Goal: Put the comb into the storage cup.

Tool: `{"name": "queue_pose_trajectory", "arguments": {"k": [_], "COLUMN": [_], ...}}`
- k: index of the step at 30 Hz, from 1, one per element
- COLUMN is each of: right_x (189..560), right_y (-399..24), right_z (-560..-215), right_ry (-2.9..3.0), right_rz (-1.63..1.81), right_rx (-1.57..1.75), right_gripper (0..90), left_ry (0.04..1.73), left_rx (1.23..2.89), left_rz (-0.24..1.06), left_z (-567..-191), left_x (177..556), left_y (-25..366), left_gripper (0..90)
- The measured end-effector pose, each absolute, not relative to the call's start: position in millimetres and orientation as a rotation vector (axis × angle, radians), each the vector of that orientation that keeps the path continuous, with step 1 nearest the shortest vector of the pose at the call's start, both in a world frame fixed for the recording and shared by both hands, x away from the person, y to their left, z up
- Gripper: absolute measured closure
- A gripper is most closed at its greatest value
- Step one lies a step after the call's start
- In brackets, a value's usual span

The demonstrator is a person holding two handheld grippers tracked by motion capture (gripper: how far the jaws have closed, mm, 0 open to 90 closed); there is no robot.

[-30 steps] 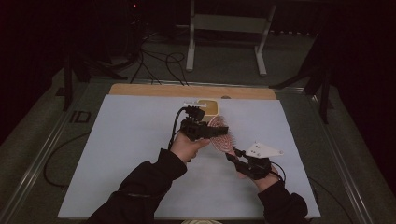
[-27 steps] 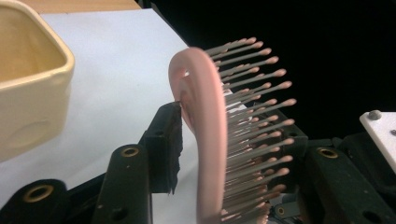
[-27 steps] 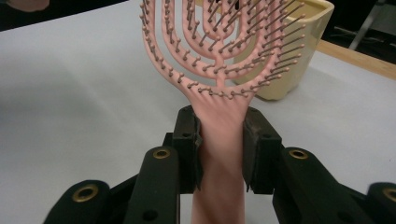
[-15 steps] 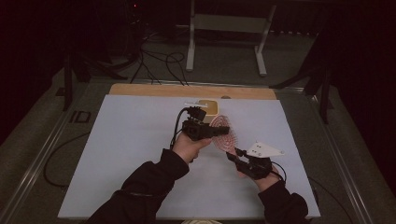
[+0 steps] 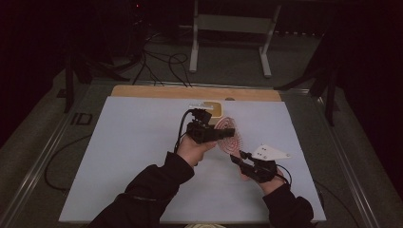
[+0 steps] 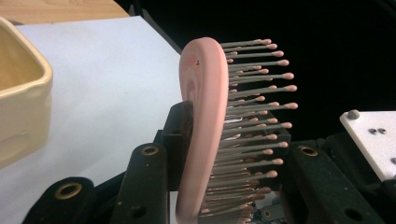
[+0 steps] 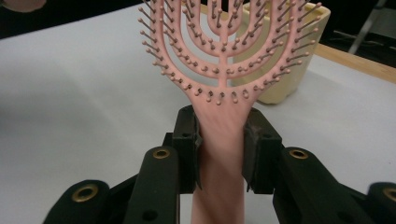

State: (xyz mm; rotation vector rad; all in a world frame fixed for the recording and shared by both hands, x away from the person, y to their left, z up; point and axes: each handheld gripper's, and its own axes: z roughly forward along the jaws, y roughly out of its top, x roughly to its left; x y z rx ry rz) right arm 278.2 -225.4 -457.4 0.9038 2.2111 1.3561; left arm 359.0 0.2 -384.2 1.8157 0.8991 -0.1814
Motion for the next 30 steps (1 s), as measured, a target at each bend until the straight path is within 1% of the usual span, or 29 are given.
{"name": "queue_pose_trajectory", "arguments": {"k": [6, 7, 8, 11, 12, 13, 21, 24, 28, 30], "right_x": [279, 279, 279, 280, 280, 281, 281, 279, 279, 279], "right_y": [-227, -227, -227, -226, -227, -228, -229, -230, -231, -232], "right_z": [-456, -457, -457, -456, -456, -456, -457, -457, -456, -457], "right_ry": [2.206, 2.206, 2.209, 2.205, 2.205, 2.203, 2.207, 2.207, 2.233, 2.25], "right_rz": [1.382, 1.384, 1.39, 1.398, 1.41, 1.429, 1.469, 1.471, 1.483, 1.493], "right_rx": [0.883, 0.88, 0.877, 0.88, 0.887, 0.9, 0.914, 0.905, 0.871, 0.86], "right_gripper": [69.1, 67.5, 60.4, 47.6, 44.0, 42.4, 13.1, 13.0, 9.5, 9.5], "left_ry": [0.882, 0.875, 0.871, 0.863, 0.863, 0.857, 0.829, 0.825, 0.825, 0.829], "left_rx": [1.823, 1.829, 1.836, 1.837, 1.839, 1.842, 1.85, 1.856, 1.857, 1.857], "left_rz": [-0.177, -0.17, -0.16, -0.154, -0.146, -0.14, -0.092, -0.068, -0.052, -0.04], "left_z": [-381, -381, -380, -377, -376, -375, -365, -362, -360, -359], "left_x": [359, 358, 358, 358, 358, 358, 357, 357, 358, 358], "left_y": [0, 0, 0, 1, 1, 2, 7, 9, 13, 16], "left_gripper": [65.5, 65.5, 65.5, 65.6, 65.6, 65.6, 65.6, 65.6, 65.6, 65.6]}}
